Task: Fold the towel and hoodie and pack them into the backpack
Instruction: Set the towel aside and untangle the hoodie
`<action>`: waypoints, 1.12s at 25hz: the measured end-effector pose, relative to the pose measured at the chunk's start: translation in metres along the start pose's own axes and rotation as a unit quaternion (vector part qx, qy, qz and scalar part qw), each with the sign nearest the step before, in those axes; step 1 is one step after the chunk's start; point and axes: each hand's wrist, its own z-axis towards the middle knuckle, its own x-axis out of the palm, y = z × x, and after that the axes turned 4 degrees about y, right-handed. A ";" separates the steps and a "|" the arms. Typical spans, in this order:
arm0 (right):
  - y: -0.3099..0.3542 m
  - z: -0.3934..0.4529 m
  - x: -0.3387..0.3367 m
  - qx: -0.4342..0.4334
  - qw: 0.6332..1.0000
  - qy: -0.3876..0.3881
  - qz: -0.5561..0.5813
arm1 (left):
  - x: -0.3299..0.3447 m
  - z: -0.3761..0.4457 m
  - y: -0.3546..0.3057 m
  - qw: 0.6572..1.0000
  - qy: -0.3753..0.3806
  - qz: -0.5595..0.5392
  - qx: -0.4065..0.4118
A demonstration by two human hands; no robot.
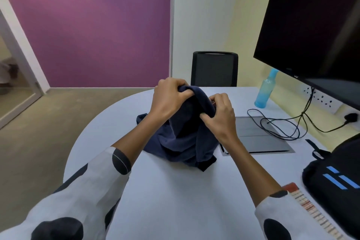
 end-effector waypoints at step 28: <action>-0.126 -0.007 0.036 0.377 0.903 -0.055 0.201 | 0.023 -0.159 0.138 0.864 0.491 -0.090 -0.067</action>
